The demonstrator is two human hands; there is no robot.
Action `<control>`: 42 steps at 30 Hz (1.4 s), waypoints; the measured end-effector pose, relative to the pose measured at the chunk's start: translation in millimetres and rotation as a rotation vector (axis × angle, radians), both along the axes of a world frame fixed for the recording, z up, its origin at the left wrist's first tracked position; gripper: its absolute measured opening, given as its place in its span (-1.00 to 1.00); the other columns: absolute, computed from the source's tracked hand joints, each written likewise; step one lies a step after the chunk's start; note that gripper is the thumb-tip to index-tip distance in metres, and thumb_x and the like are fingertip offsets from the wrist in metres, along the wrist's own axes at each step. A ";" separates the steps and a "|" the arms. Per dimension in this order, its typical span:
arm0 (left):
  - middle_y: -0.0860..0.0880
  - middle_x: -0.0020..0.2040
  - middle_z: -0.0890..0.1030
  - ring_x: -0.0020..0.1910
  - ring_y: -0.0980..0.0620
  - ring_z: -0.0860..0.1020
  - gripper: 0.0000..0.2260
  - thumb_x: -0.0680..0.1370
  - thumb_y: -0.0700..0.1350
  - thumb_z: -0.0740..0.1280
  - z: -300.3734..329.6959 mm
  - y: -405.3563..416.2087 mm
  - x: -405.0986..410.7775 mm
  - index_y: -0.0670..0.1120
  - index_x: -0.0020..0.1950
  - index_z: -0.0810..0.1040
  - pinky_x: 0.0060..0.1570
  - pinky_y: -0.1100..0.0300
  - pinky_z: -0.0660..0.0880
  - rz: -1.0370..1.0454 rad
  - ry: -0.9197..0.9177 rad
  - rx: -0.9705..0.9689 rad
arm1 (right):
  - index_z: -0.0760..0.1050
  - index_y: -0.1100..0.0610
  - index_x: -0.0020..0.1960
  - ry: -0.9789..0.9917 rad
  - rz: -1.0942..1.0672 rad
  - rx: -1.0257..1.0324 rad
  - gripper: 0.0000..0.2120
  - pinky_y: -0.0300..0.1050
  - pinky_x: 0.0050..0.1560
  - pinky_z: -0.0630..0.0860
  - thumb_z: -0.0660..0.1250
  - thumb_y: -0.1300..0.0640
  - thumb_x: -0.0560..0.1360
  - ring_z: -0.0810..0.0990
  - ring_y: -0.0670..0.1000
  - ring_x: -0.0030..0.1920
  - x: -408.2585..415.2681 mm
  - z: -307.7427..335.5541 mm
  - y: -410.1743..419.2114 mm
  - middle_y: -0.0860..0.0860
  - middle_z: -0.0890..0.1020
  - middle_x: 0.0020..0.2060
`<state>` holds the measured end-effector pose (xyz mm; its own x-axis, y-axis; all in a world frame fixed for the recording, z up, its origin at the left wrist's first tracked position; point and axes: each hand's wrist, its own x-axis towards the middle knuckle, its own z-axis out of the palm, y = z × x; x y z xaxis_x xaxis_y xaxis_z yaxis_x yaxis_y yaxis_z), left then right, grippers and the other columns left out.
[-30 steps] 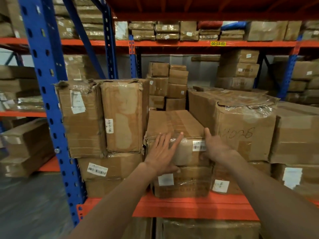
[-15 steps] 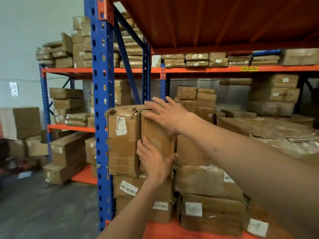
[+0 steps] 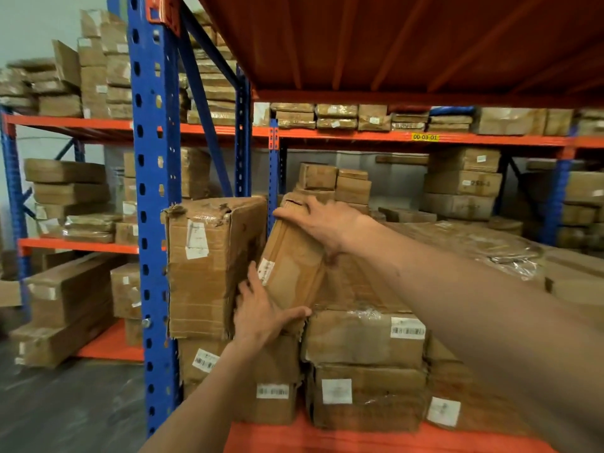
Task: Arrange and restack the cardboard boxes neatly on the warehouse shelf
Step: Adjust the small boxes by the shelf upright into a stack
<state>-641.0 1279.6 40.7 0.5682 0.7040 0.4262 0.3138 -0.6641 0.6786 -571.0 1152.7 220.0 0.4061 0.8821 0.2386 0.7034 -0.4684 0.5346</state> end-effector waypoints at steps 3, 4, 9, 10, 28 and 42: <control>-0.21 0.38 0.34 0.31 -0.27 0.41 0.16 0.15 0.35 0.57 9.9 -2.1 2.2 -0.05 0.49 0.00 0.23 -0.21 0.44 -0.004 0.040 0.118 | -0.15 -0.22 0.55 0.087 0.041 0.114 0.25 0.21 0.15 0.50 0.67 0.14 0.21 0.48 0.33 0.26 8.1 -6.0 -9.0 0.23 0.24 0.41; -0.19 0.38 0.36 0.31 -0.26 0.42 0.12 0.16 0.33 0.58 13.9 -3.6 2.0 -0.06 0.48 0.04 0.24 -0.21 0.43 -0.009 0.060 0.169 | -0.12 -0.23 0.52 0.133 0.044 0.167 0.23 0.21 0.13 0.53 0.68 0.14 0.19 0.52 0.32 0.20 12.3 -9.7 -16.3 0.22 0.26 0.36; -0.17 0.41 0.33 0.39 -0.23 0.32 0.04 0.23 0.32 0.54 40.1 -16.5 5.9 -0.04 0.52 0.09 0.38 -0.23 0.25 -0.073 0.230 0.651 | -0.10 -0.22 0.44 0.480 -0.036 0.572 0.20 0.23 0.19 0.51 0.71 0.03 0.13 0.55 0.20 0.10 45.1 -68.9 -85.9 0.14 0.36 0.27; -0.17 0.41 0.33 0.39 -0.24 0.32 0.03 0.25 0.31 0.53 46.8 -22.2 8.7 -0.04 0.52 0.09 0.39 -0.23 0.24 -0.099 0.275 0.771 | -0.11 -0.22 0.43 0.550 -0.067 0.660 0.20 0.25 0.24 0.49 0.71 0.02 0.13 0.53 0.21 0.14 50.1 -88.4 -98.3 0.15 0.37 0.28; -0.19 0.46 0.29 0.42 -0.28 0.27 0.09 0.23 0.21 0.60 64.0 -51.9 67.0 -0.06 0.56 0.05 0.43 -0.30 0.15 -0.196 0.366 0.998 | 0.25 0.03 0.36 0.282 -0.226 0.654 -0.11 0.24 0.37 0.37 0.68 -0.04 0.20 0.22 0.16 0.46 99.8 -99.7 -134.5 0.05 0.35 0.40; -0.39 0.52 0.06 0.50 -0.39 0.04 0.13 0.29 0.24 0.54 16.7 1.9 -30.9 -0.23 0.58 -0.04 0.48 -0.29 -0.06 0.401 -0.316 0.533 | 0.00 -0.04 0.54 0.152 0.171 0.421 -0.03 0.32 0.42 0.28 0.57 -0.03 0.36 0.16 0.31 0.49 -10.5 -8.9 -4.2 0.19 0.07 0.52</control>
<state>-671.9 1281.5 57.4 0.1045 0.4837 0.8690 0.4444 -0.8044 0.3944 -581.5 1148.5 211.1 0.3210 0.7789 0.5388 0.8448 -0.4926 0.2088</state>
